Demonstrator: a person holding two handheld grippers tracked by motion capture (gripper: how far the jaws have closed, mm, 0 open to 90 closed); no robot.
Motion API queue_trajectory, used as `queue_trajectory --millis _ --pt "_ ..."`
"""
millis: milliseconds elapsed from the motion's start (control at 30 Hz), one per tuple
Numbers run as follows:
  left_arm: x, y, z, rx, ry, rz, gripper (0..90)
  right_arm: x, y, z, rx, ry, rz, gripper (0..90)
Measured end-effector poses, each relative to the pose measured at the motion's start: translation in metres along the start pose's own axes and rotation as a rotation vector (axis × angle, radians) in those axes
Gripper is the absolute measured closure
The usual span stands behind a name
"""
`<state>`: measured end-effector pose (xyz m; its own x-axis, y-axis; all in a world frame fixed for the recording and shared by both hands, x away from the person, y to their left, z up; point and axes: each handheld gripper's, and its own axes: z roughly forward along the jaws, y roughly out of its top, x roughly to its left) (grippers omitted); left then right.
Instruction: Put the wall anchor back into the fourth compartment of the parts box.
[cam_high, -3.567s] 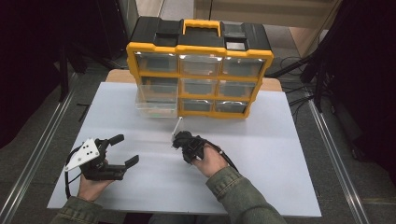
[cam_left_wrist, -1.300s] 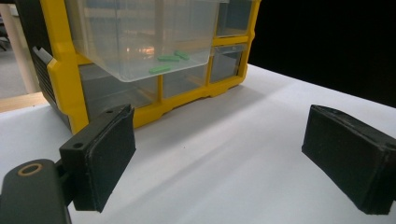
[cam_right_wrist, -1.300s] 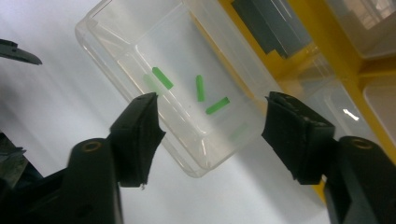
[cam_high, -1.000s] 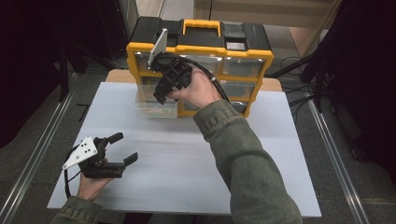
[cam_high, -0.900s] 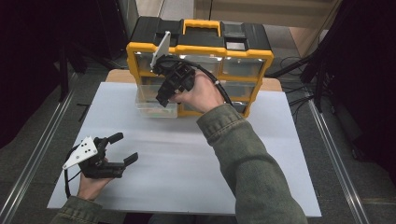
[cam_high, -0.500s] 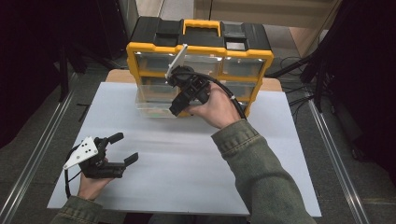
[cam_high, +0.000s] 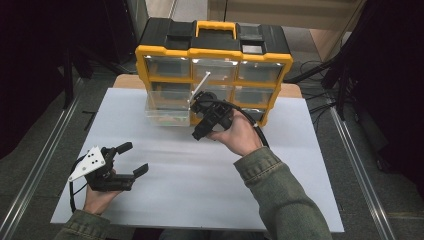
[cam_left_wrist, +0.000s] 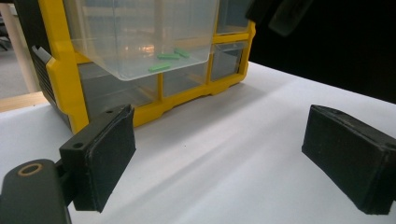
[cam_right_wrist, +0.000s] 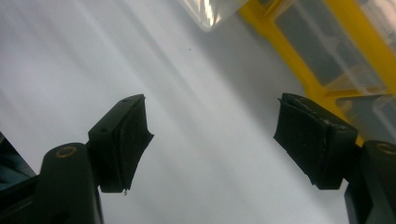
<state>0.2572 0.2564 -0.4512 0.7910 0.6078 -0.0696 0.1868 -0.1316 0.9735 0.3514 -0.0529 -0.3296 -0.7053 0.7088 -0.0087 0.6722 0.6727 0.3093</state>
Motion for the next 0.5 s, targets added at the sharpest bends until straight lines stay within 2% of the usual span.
queue_trajectory --millis 500 --pt "0.000 0.000 0.000 0.001 0.000 0.000 9.0 -0.002 -0.020 0.054 0.081 0.014 0.018 26.0"
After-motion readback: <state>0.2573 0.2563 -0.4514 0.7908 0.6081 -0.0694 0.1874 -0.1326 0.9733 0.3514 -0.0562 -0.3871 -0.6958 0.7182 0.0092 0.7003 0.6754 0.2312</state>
